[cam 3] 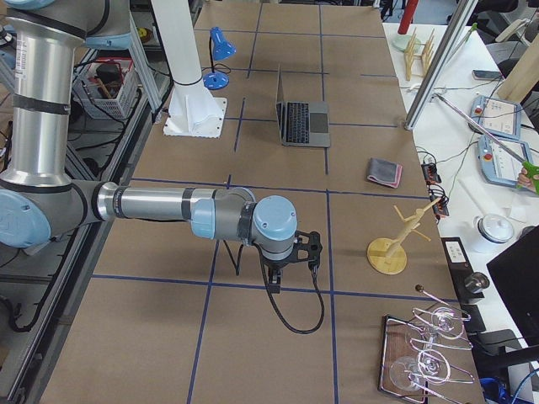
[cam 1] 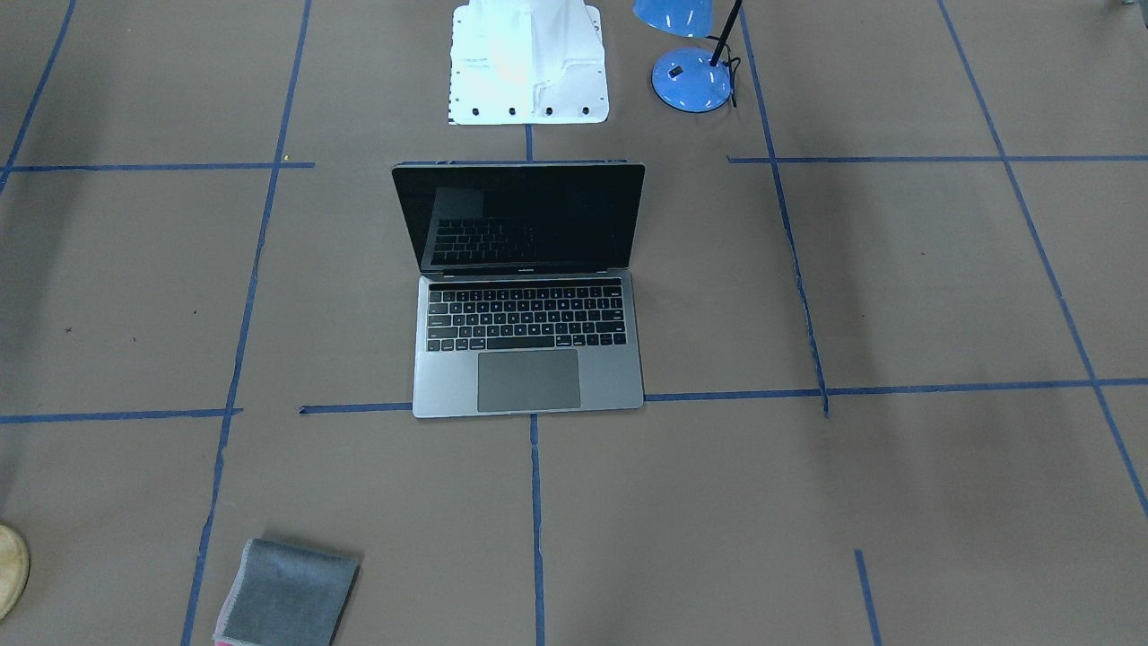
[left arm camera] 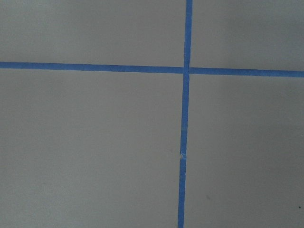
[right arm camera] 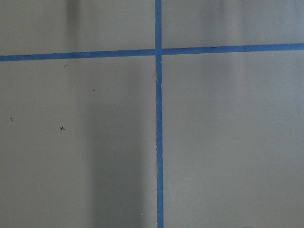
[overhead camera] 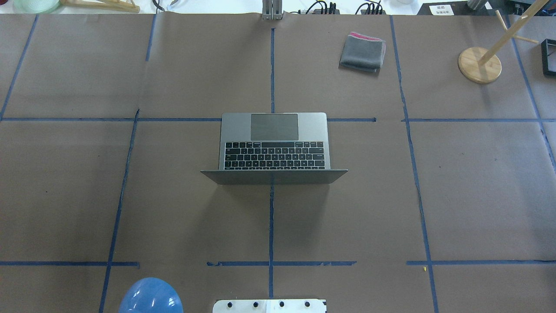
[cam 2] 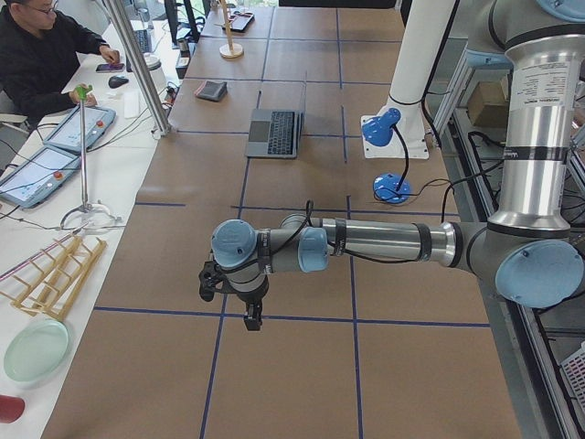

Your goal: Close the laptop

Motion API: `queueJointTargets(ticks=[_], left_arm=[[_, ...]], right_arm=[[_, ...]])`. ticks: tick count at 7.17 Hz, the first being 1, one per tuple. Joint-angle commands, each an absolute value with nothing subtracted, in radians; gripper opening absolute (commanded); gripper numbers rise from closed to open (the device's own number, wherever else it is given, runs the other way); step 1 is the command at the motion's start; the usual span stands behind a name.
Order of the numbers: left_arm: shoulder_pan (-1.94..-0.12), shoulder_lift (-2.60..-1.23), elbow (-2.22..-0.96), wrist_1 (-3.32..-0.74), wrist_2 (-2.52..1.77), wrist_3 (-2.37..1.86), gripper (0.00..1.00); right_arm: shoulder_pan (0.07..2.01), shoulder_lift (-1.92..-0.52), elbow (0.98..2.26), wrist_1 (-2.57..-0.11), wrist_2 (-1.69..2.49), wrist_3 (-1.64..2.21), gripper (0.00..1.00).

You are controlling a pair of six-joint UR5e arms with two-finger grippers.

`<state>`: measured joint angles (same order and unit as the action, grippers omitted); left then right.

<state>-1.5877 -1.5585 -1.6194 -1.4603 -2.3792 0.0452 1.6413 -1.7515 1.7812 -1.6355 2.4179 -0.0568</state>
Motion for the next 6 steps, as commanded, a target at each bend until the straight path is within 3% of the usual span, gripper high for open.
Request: queueJointTargets(ticks=[1, 4, 6], left_arm=[[-1.588, -1.563, -1.621, -1.46, -2.379, 0.049, 1.0], [-1.589, -1.571, -1.643, -1.46, -2.382, 0.048, 1.0], [-1.588, -1.571, -1.803, -1.431, -2.422, 0.035, 1.0]], right_arm=[[1.641, -1.75, 1.782, -1.635, 2.419, -0.057, 1.0], [1.641, -1.746, 1.79, -1.631, 2.418, -0.057, 1.0], [1.64, -1.74, 1.824, -1.631, 2.425, -0.055, 1.0]])
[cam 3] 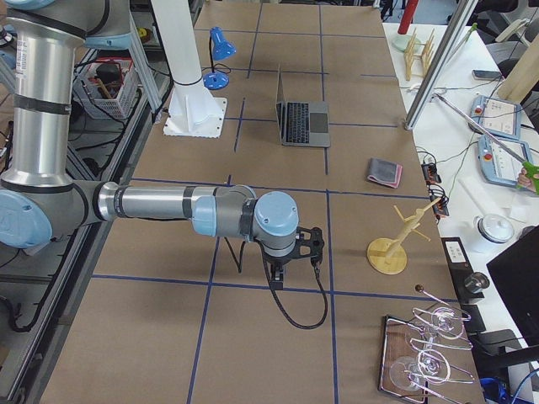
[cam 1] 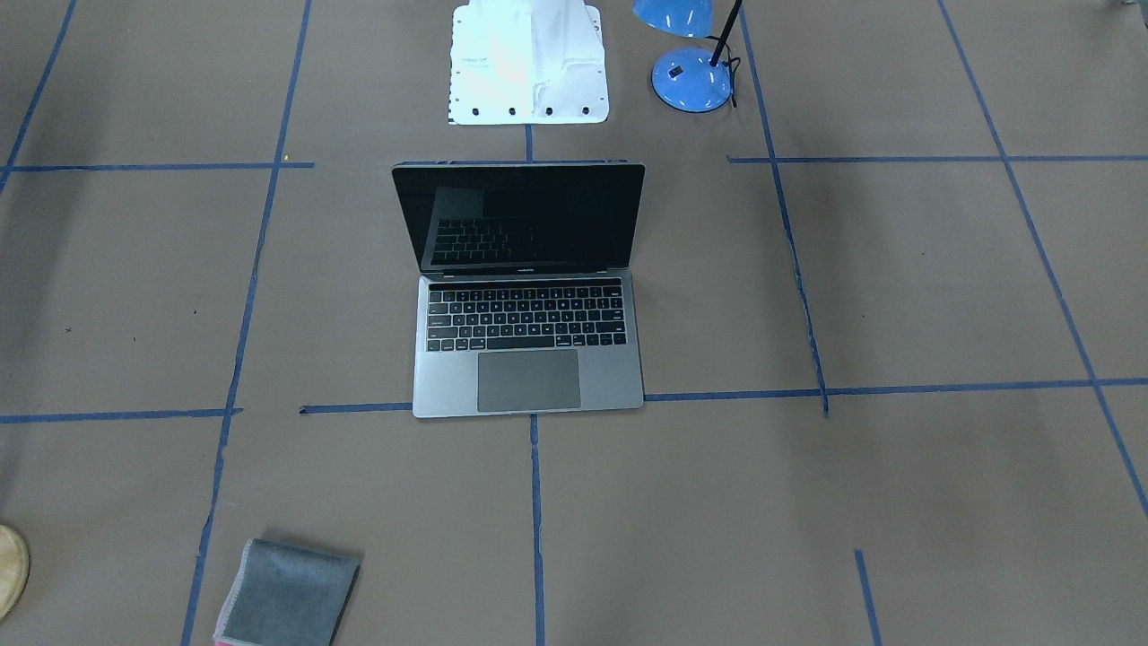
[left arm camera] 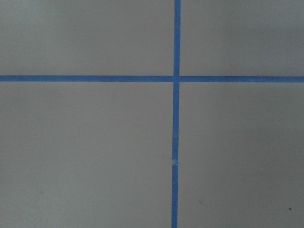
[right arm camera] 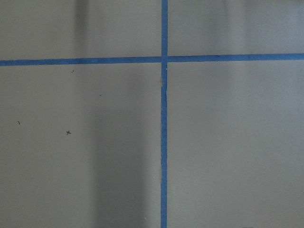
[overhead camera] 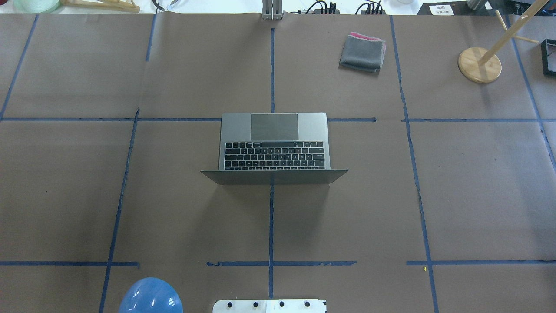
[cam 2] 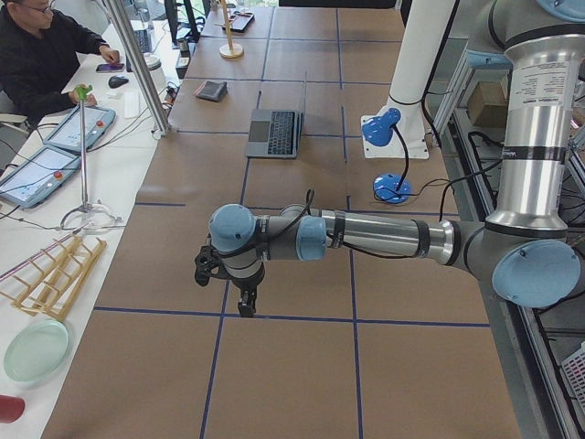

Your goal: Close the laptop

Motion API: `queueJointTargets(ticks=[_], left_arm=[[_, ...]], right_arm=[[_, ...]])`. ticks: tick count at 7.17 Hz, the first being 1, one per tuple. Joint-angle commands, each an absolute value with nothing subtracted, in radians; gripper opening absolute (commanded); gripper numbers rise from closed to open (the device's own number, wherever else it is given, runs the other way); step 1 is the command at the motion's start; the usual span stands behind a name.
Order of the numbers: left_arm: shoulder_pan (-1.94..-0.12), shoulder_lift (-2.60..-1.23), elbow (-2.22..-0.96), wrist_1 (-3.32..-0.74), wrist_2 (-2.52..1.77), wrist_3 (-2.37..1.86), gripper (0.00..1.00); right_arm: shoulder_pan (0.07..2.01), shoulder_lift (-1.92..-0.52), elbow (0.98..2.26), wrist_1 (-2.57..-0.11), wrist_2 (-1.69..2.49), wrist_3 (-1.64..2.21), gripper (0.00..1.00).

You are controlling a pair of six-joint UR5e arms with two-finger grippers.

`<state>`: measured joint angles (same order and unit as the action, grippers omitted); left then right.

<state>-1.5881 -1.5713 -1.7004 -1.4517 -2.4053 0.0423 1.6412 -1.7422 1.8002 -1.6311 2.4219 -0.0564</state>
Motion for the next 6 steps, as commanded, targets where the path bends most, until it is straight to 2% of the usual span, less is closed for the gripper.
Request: queueJointTargets(ticks=[1, 3, 4, 6], left_arm=[[-1.585, -1.572, -1.889, -1.39, -2.425, 0.031, 1.0], [-1.444, -1.571, -2.146, -1.332, -2.427, -0.241, 1.0], [-1.345, -1.588, -2.234, -1.333, -2.427, -0.417, 1.0], [-1.147, -1.777, -2.316, -1.331, -2.425, -0.854, 0.99]], right_arm=[[1.64, -1.741, 1.828, -1.637, 2.425, -0.054, 1.0], [1.635, -1.74, 1.867, -1.634, 2.439, -0.054, 1.0], [1.634, -1.74, 1.868, -1.632, 2.469, -0.054, 1.0], [1.558, -1.74, 1.926, -1.593, 2.571, 0.05, 1.0]])
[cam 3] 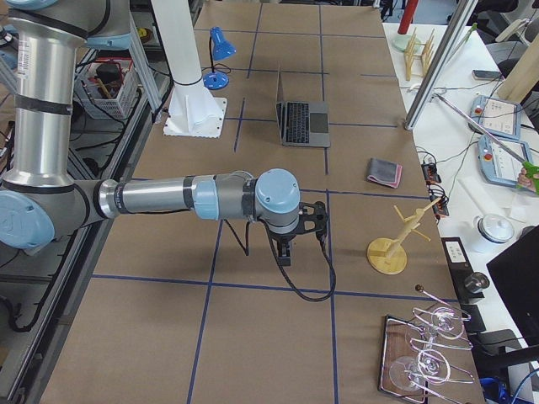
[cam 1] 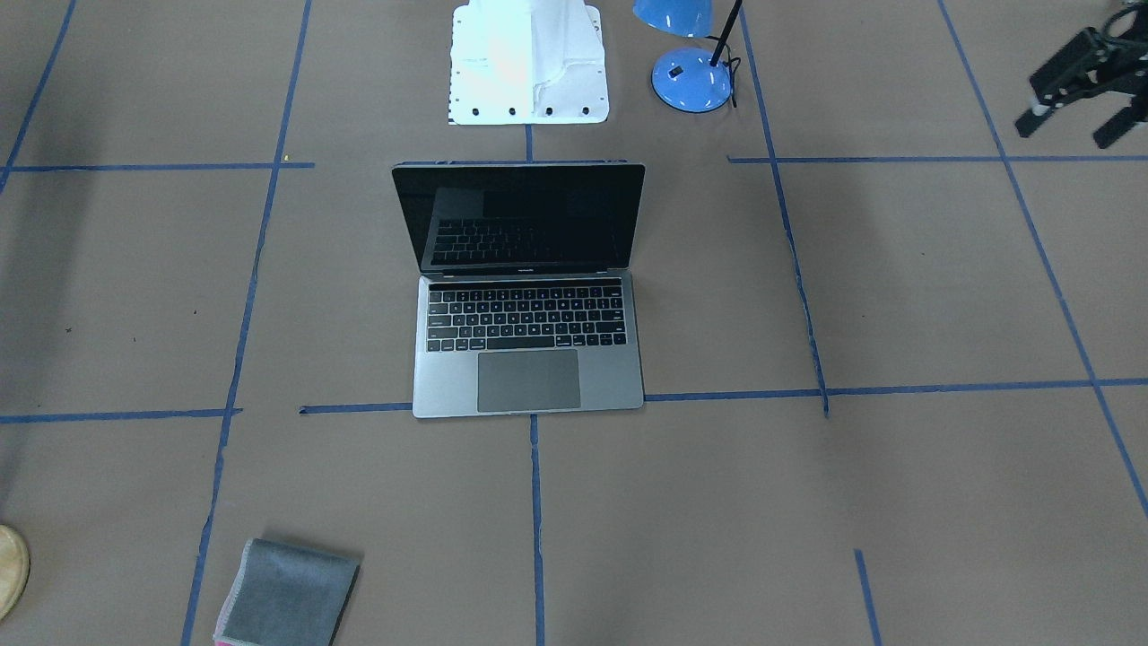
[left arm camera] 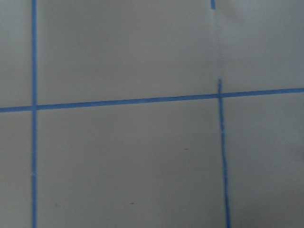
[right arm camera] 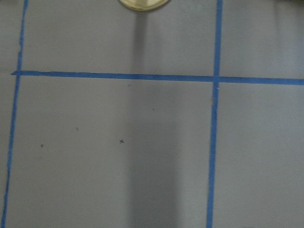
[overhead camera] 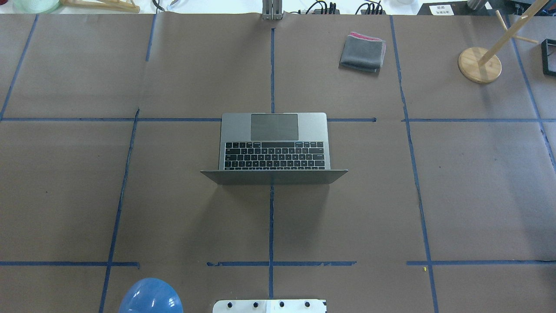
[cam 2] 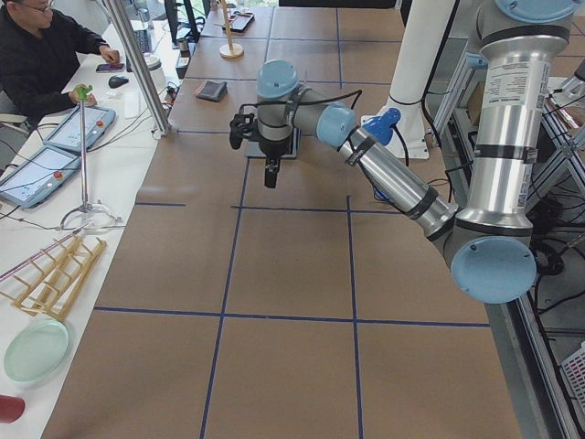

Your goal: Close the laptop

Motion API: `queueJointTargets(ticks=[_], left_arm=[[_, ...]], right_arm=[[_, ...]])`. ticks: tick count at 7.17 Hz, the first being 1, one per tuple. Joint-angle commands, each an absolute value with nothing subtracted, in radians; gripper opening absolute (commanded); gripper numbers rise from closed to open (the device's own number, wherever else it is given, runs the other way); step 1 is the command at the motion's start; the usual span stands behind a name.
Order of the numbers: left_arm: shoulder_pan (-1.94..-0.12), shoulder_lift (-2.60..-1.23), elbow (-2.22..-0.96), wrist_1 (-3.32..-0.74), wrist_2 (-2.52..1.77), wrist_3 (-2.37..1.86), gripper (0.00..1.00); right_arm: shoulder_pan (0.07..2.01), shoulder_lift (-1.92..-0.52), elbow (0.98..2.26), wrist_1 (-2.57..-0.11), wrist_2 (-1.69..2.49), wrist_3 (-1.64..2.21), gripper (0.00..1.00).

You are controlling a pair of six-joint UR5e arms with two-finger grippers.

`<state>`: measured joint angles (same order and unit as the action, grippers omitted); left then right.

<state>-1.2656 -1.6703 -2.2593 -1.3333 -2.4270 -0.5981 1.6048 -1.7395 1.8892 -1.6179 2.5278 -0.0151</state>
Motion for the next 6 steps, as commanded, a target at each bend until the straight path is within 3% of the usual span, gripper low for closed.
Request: queueJointTargets(ticks=[1, 2, 3, 4, 6], left_arm=[[-1.065, -1.886, -2.321, -1.33, -2.422, -1.021, 0.99], [-0.986, -1.979, -2.321, -1.33, -2.415, -1.175, 0.98], [-0.91, -2.03, -2.322, -1.33, -2.39, -1.286, 0.9], [-0.817, -2.066, -2.327, -1.33, -2.305, -1.34, 0.72], [-0.659, -2.092, -2.335, -1.331, -2.183, -1.419, 0.24]], right_arm=[[1.475, -1.738, 2.016, -1.589, 2.571, 0.209, 1.0], [1.388, -1.718, 2.117, -1.551, 2.566, 0.449, 0.99], [1.321, -1.697, 2.152, -1.419, 2.565, 0.689, 0.97], [1.243, -1.698, 2.16, -1.263, 2.554, 0.871, 0.78], [1.056, -1.655, 2.169, -1.093, 2.467, 1.155, 0.35]])
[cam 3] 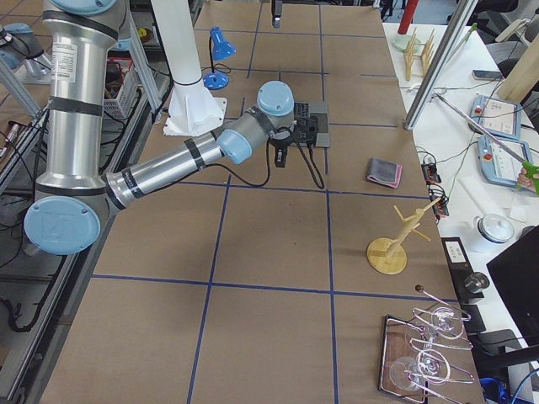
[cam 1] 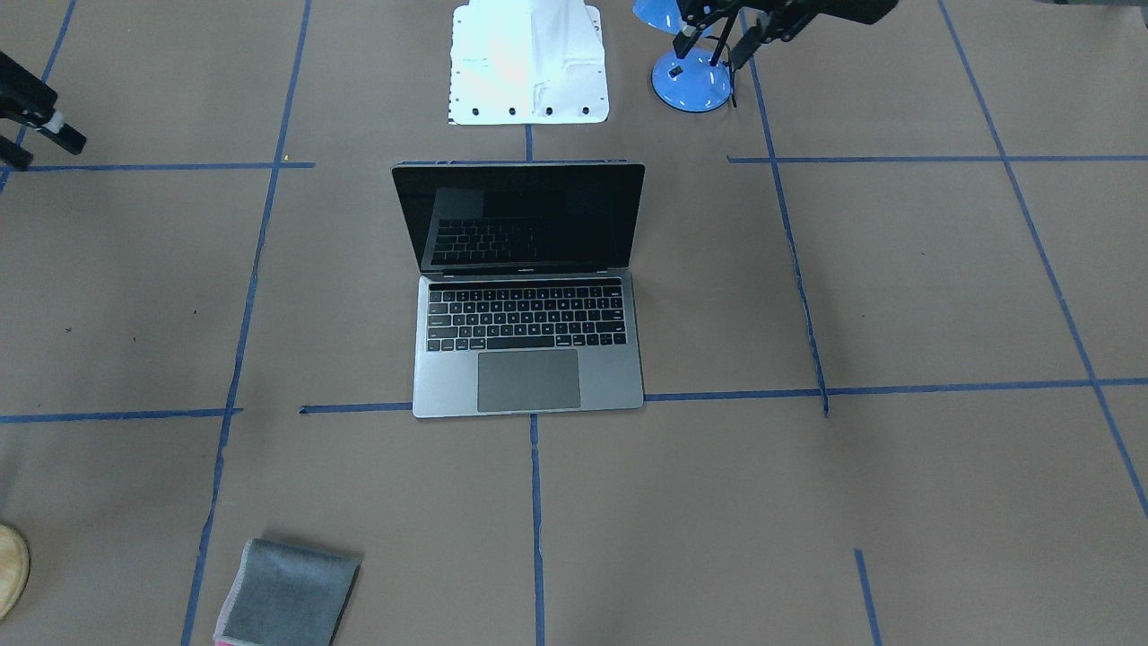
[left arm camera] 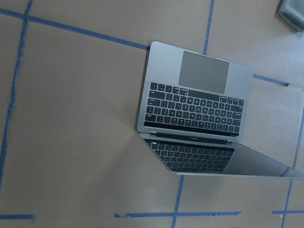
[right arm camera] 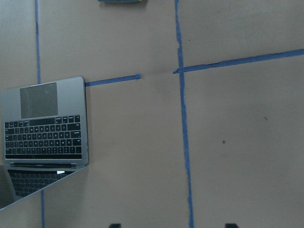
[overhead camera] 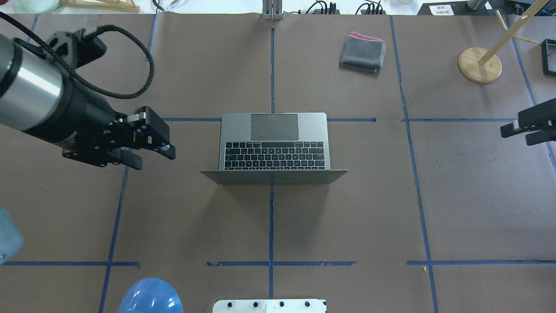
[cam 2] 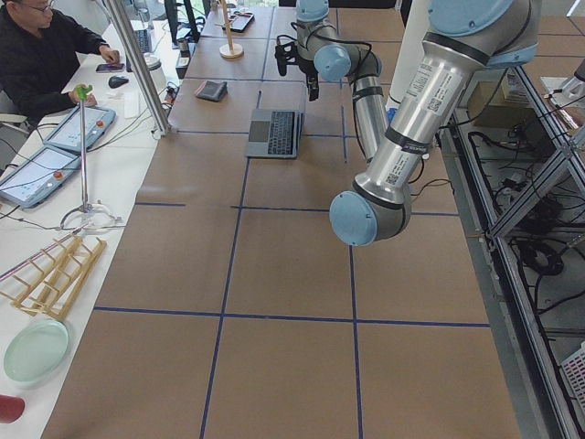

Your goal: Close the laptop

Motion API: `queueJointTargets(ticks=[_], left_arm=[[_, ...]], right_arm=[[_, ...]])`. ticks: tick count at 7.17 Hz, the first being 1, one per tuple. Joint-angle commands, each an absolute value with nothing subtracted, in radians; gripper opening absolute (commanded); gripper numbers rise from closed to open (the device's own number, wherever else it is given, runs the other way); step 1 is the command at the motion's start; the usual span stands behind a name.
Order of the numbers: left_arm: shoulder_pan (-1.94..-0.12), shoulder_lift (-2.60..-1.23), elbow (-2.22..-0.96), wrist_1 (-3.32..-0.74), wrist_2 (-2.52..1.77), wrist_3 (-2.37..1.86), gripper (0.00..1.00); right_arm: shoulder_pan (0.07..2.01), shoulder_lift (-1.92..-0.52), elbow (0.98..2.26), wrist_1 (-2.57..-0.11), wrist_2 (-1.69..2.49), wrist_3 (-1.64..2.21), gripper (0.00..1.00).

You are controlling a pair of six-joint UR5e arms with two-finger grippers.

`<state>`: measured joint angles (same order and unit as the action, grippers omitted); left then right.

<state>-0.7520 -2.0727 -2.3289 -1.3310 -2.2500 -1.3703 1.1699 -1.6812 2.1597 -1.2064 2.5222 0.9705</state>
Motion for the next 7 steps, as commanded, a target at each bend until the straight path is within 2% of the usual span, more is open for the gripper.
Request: queueJointTargets(ticks=[1, 2, 4, 7], left_arm=[[-0.611, -2.103, -2.335, -1.333, -2.178, -1.42, 0.06], [-0.577, -2.115, -2.332, -1.335, -2.178, -1.42, 0.0], [-0.523, -2.123, -2.301, -1.341, -2.178, -1.42, 0.0], [-0.404, -2.141, -2.172, -1.425, -2.013, -1.41, 0.0]], right_arm=[[0.908, -1.587, 2.175, -1.08, 2.371, 1.275, 0.14], [0.774, -1.522, 2.177, -1.08, 2.265, 1.329, 0.02], [0.591, -1.45, 2.177, -1.081, 2.121, 1.383, 0.01], [0.372, -1.41, 2.161, -1.086, 1.831, 1.404, 0.01]])
